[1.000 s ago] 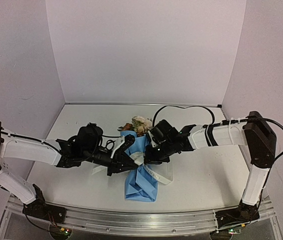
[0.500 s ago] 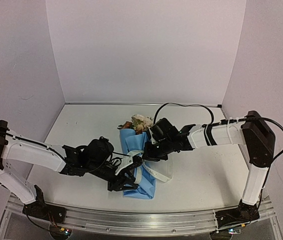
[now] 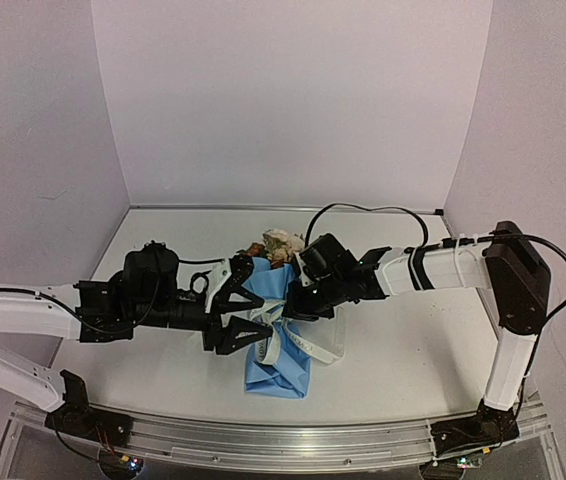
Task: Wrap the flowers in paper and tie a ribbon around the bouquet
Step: Cross the half-tied ribbon over the folded bouquet.
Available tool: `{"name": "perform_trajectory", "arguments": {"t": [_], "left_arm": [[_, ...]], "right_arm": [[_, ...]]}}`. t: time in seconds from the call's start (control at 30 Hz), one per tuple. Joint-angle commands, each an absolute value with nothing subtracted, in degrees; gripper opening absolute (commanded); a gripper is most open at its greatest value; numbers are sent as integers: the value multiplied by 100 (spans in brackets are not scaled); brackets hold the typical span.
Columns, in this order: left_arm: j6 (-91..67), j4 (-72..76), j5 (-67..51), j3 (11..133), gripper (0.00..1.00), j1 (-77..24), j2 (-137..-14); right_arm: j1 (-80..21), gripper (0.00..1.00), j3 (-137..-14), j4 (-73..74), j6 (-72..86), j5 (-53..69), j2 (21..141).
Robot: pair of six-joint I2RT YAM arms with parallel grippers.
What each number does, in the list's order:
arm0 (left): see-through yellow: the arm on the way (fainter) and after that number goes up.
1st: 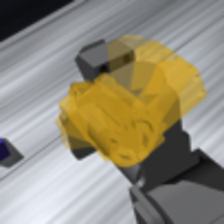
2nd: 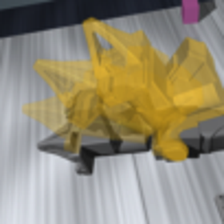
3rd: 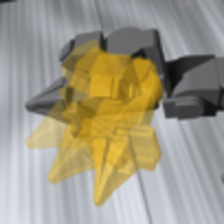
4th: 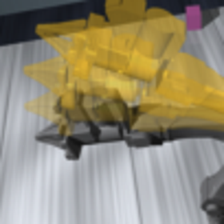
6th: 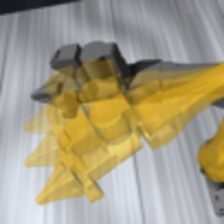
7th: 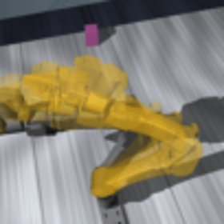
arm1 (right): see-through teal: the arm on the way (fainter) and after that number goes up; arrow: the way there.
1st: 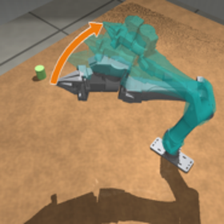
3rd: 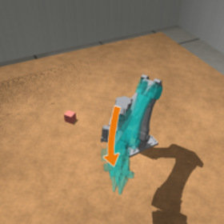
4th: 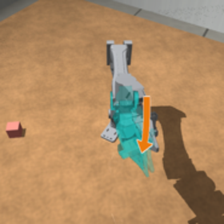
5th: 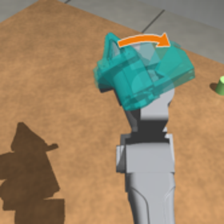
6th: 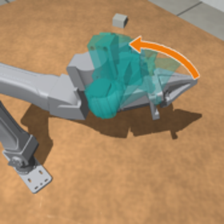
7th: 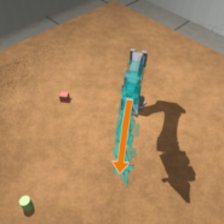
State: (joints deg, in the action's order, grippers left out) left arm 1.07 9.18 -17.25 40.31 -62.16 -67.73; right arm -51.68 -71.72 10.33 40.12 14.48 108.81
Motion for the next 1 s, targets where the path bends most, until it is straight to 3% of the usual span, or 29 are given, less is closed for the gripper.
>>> {"name": "perform_trajectory", "arguments": {"t": [0.0, 0.17, 0.4, 0.97], "left_arm": [[53, 1258, -912, 3999, 65, -5887, -6807], [155, 388, -1345, 4904, 47, -5099, -7834], [324, 96, -1326, 5418, 46, -4952, -8719], [438, 35, -1384, 5689, 39, -4931, -9371]], "right_arm": [[-5211, 0, -7383, 916, 3856, 1454, 10830], [-5295, 0, -7333, 908, 3755, 1402, 10743], [-5351, 0, -7208, 857, 3688, 1339, 10600], [-5359, 0, -7108, 836, 3553, 1289, 10423]]}}
